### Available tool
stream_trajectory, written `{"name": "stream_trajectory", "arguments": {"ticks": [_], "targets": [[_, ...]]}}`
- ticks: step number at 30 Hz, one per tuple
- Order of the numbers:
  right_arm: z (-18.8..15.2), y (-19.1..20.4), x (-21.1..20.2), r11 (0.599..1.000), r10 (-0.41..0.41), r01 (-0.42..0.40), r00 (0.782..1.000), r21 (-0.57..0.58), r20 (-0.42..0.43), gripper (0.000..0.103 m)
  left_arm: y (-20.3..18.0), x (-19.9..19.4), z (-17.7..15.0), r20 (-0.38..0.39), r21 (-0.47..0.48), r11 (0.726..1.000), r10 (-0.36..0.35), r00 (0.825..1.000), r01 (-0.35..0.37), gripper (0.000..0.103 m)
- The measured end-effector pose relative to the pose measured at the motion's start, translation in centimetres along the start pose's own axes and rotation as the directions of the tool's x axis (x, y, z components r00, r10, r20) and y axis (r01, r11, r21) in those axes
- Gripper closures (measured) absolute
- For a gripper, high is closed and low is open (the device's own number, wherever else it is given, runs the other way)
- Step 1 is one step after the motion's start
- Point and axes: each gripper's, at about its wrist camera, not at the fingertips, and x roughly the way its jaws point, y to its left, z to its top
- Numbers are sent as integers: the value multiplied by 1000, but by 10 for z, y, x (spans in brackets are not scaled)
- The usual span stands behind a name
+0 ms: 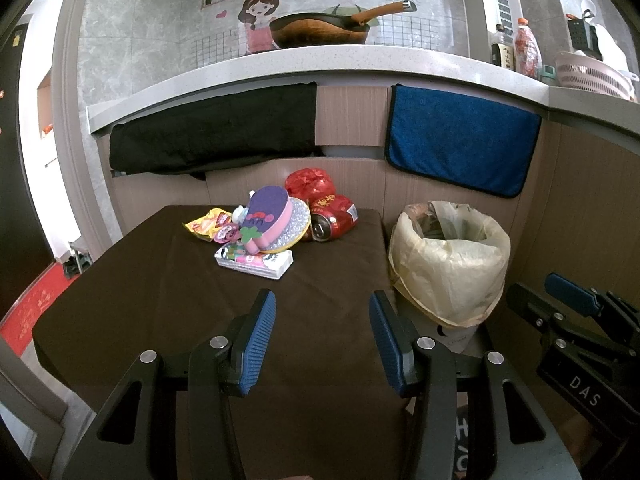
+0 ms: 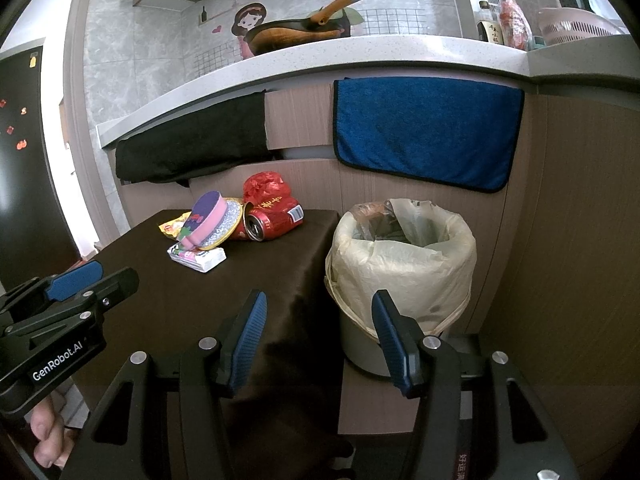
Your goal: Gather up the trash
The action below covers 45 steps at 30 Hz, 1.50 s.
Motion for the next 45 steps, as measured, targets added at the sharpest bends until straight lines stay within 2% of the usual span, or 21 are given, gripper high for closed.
{"name": "stream_trajectory", "arguments": {"ticks": [45], "targets": [[3, -6, 0, 1000, -8, 8, 1000, 6, 8, 51, 3, 0, -2, 0, -3, 1000, 0, 1000, 0, 53]]}}
